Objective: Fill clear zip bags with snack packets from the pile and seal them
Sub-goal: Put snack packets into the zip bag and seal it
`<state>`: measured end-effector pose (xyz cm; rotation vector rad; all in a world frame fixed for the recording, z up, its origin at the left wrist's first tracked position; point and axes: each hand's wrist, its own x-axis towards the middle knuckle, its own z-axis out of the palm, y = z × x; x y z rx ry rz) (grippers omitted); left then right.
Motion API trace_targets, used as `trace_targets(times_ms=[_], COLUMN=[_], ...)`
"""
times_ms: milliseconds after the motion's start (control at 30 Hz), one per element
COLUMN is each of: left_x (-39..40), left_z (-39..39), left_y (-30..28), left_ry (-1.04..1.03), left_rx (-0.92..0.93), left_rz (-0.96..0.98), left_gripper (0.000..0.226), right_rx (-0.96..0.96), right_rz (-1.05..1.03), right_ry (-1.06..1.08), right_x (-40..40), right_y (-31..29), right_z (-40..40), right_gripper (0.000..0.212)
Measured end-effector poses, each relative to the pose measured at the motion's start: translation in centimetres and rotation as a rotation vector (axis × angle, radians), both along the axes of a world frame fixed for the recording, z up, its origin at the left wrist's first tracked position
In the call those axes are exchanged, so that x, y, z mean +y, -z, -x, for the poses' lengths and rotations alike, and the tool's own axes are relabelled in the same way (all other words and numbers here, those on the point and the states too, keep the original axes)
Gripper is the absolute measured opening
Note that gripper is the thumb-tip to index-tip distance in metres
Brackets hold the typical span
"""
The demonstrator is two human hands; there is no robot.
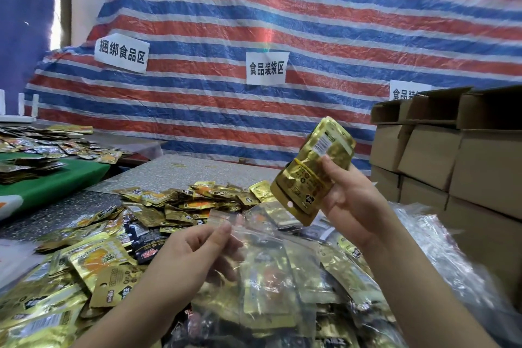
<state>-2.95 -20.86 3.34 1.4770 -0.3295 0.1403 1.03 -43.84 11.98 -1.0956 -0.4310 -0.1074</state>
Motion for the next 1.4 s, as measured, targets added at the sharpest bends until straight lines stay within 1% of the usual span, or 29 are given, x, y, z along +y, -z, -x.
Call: trace_targets(times_ms=[200, 467, 633, 733, 833, 1000, 1067, 1200, 1267, 1333, 1400], left_x=[0.0, 0.0, 0.1, 0.0, -0.1, -0.4, -0.4, -0.6, -0.6, -0.5, -0.4], left_z=[0.0, 0.1, -0.1, -0.1, -0.2, -0.3, -0.3, -0.1, 0.0, -0.1, -0.1], left_y=[-0.2, 0.0, 0.0, 0.0, 0.0, 0.0, 0.2, 0.3, 0.2, 0.3, 0.4], left_ry=[0.003, -0.015, -0.023, -0.035, -0.039, -0.047, -0.067, -0.047, -0.044, -0.036, -0.022], left_rx=[-0.078, -0.091, -0.091, -0.097, -0.1, -0.097, -0.107, -0.128, -0.139, -0.148, -0.162], left_rz=[-0.017, 0.017, 0.015, 0.007, -0.011, -0.012, -0.022, -0.015, -0.006, 0.001, -0.026], left_gripper=[0.029, 0.024, 0.025, 0.026, 0.032, 0.04, 0.043, 0.042, 0.039, 0.041, 0.045], right_rx=[-0.088, -0.151, -0.179, -0.181, -0.179, -0.242, -0.256, -0.321, -0.349, -0.358, -0.346], right_rz=[0.048, 0.157, 0.356, 0.45, 0.588, 0.882, 0.967, 1.148, 1.223, 1.291, 1.38], right_ry=[-0.007, -0.152, -0.12, -0.153, -0.203, -0.133, -0.118, -0.049, -0.046, -0.048, -0.058], right_x=[-0.1, 0.6, 1.5, 1.9, 1.9, 1.9, 2.0, 2.1, 2.0, 1.6, 1.4], right_y=[-0.1, 0.3, 1.0, 1.4, 1.5, 1.5, 1.4, 0.6, 0.1, -0.2, -0.3], right_z=[0.2, 0.9, 1.1, 1.0, 1.2, 1.7, 2.0, 2.9, 3.3, 3.6, 3.8], right_gripper=[0.039, 0.037, 0.046, 0.041, 0.035, 0.039, 0.041, 0.04, 0.035, 0.026, 0.022])
